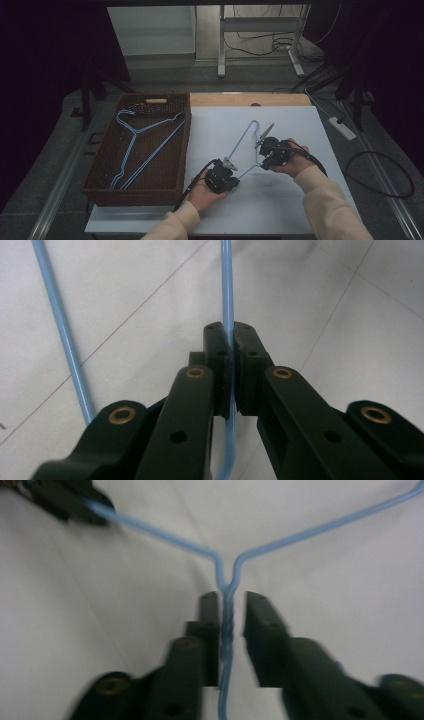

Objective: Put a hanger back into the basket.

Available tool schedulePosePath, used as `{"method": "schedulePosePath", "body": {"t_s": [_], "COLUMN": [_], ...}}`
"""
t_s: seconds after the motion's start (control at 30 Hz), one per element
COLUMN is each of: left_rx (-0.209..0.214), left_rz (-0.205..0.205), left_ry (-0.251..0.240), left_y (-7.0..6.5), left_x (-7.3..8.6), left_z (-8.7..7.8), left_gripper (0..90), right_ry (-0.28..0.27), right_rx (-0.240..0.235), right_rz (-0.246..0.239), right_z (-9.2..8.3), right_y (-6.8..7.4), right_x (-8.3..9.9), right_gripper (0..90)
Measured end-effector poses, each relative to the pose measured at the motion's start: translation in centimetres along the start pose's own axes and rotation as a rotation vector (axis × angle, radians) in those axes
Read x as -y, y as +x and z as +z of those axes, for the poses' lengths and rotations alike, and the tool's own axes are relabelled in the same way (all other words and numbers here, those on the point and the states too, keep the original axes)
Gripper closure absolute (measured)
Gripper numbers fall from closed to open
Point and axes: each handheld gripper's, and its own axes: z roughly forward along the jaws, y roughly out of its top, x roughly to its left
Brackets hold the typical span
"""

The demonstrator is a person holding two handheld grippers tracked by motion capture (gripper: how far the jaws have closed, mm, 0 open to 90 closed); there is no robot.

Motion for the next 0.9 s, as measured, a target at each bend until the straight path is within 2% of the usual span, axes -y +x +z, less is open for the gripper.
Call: {"method": "schedulePosePath", "body": {"t_s": [0.07,0.13,0.17,0.23,0.37,0.4,0.5,0.57,0.6,0.67,0.8,0.9], "left_rx": [0.0,-0.001,0.0,-0.001,0.004,0.004,0.0,-0.002,-0.006,-0.01,-0.017,-0.021], "left_rz": [-0.009,-0.017,-0.023,-0.03,-0.044,-0.049,-0.06,-0.062,-0.071,-0.069,-0.077,-0.081], "left_ry": [-0.006,-0.013,-0.016,-0.023,-0.036,-0.04,-0.058,-0.065,-0.081,-0.09,-0.123,-0.143], "left_y": [0.1,0.1,0.1,0.1,0.2,0.3,0.4,0.4,0.4,0.4,0.2,0.1], "left_x": [0.0,0.1,0.1,0.1,0.3,0.4,0.6,0.8,0.8,0.9,1.0,1.1], "left_z": [-0.1,-0.1,-0.2,-0.3,-0.6,-0.7,-1.0,-1.2,-1.5,-1.8,-2.5,-3.0], "left_gripper": [86.7,86.7,86.7,86.7,86.7,86.7,86.7,86.7,86.8,86.7,86.8,86.8], "right_ry": [-0.077,-0.198,-0.239,-0.36,-0.53,-0.53,-0.621,-0.651,-0.661,-0.671,-0.692,-0.7], "right_rx": [0.017,0.027,0.024,0.036,0.046,0.046,0.046,0.057,0.06,0.06,0.08,0.071], "right_rz": [0.035,0.095,0.115,0.164,0.277,0.277,0.357,0.393,0.416,0.425,0.477,0.483], "right_z": [-0.7,-1.7,-2.1,-3.2,-4.6,-4.6,-4.8,-4.6,-4.4,-4.2,-3.0,-2.4], "right_y": [-0.1,-0.5,-0.7,-1.4,-2.5,-2.5,-3.4,-3.6,-3.7,-3.8,-3.7,-3.3], "right_x": [0.2,0.6,0.8,1.6,3.7,3.7,5.8,7.1,8.0,8.4,10.6,11.4], "right_gripper": [59.9,48.3,45.9,38.8,36.9,36.9,36.6,36.5,36.3,36.2,36.0,36.2]}}
